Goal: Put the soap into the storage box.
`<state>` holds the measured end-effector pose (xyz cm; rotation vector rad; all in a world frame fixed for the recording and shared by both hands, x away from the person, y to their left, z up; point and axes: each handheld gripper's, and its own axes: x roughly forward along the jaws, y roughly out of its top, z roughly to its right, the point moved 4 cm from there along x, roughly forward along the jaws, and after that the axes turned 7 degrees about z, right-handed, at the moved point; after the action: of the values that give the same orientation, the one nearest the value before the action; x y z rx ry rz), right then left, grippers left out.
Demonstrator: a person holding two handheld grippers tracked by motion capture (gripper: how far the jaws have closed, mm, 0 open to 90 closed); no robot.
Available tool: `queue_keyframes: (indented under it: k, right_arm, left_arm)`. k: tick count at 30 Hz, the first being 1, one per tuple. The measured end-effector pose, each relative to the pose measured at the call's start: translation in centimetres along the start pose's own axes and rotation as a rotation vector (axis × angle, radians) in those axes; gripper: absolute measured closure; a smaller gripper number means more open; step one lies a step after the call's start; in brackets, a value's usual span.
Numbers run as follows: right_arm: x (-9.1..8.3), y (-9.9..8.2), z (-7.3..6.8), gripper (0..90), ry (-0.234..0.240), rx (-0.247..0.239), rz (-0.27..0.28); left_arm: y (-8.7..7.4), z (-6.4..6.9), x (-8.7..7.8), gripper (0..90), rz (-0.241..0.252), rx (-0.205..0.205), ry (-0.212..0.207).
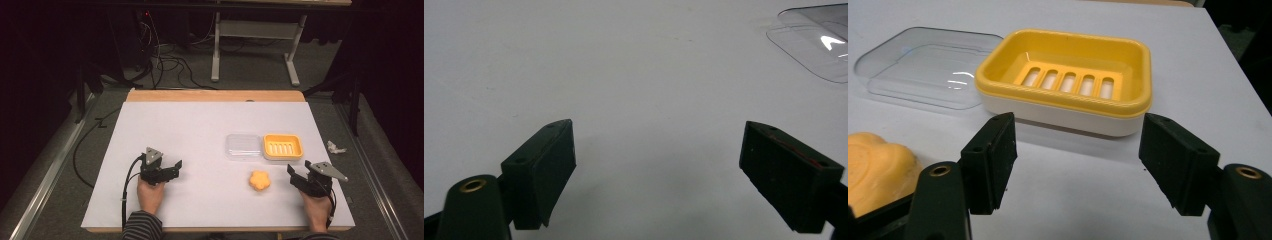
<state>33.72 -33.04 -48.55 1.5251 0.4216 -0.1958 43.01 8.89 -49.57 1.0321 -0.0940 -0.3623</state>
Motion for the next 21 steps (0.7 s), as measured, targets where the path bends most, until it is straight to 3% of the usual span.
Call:
queue_keyframes:
  k: [8, 13, 14, 21]
  right_arm:
    - [-0.9, 0.3, -0.7, 27.7, 0.051, -0.003, 0.045]
    - [-1.1, 0.5, -1.0, 25.4, 0.086, 0.009, 0.041]
    - [-1.1, 0.5, -1.3, 21.4, 0.102, 0.013, 0.029]
    - [-1.5, 0.5, -2.1, 20.7, 0.133, 0.012, 0.008]
  left_arm:
    - [0.0, 0.0, 0.1, 16.1, -0.003, -0.006, 0.005]
    - [0.0, 0.0, 0.1, 16.1, -0.004, -0.004, 0.005]
    - [0.0, -0.1, 0.1, 16.1, -0.004, -0.004, 0.005]
    - [0.0, 0.0, 0.0, 16.2, -0.006, 0.002, 0.004]
